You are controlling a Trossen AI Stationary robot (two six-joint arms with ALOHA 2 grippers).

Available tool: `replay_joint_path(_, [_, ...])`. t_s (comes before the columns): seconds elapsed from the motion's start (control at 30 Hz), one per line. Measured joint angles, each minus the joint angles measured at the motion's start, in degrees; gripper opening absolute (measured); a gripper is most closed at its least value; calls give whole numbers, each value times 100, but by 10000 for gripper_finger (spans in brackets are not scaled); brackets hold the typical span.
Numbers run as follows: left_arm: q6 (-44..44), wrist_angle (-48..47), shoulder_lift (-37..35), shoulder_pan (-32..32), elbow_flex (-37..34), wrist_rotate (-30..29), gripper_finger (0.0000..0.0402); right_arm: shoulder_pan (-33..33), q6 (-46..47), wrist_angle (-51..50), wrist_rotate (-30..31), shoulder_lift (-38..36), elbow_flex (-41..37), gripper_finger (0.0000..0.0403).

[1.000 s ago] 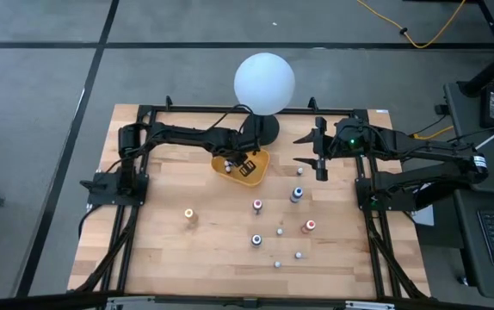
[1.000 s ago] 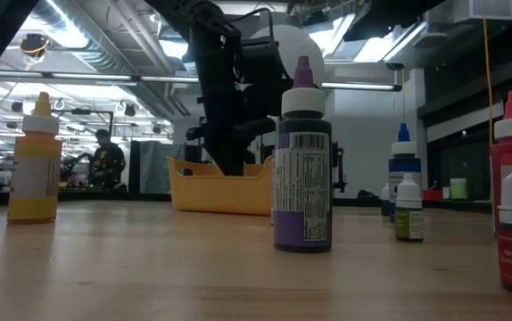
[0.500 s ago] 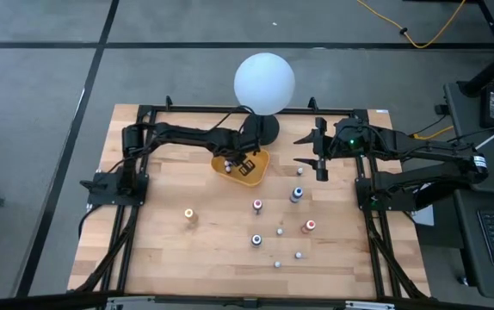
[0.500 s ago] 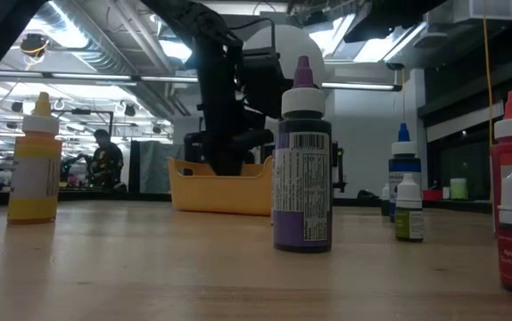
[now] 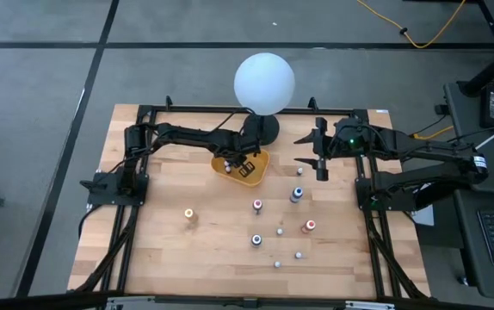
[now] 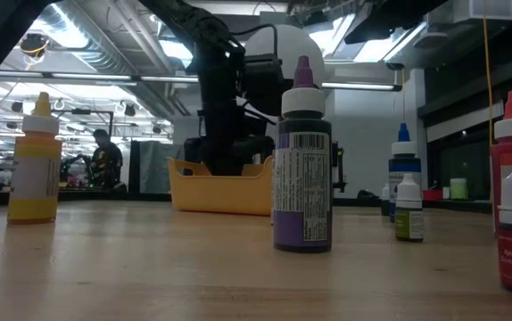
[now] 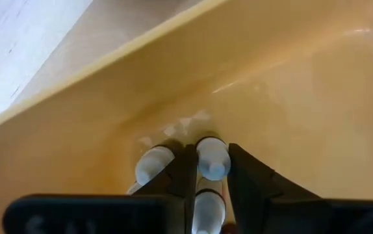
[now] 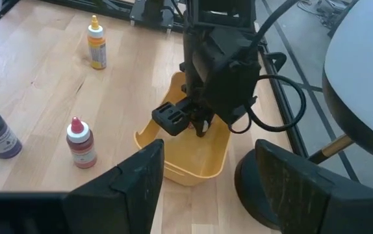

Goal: Pick & Place food coloring
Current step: Put the small black food coloring bottle into the yellow bin, then put the large yellow food coloring bottle into the yellow bin

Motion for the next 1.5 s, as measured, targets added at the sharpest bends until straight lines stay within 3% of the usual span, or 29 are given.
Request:
replay_joint_path(0.9, [-101,-183,-139,28,13,-15,127,-21,-2,11,0,0,0,241])
replay_joint_path(1.2, [-277,-732,-960,-23,19,35,139,-19,-2,38,0,0,0,241])
replay_joint_path(1.5, [-1092,-1634,-2665,-677,17,-12,132,-19,-2,274,1,0,-2,241])
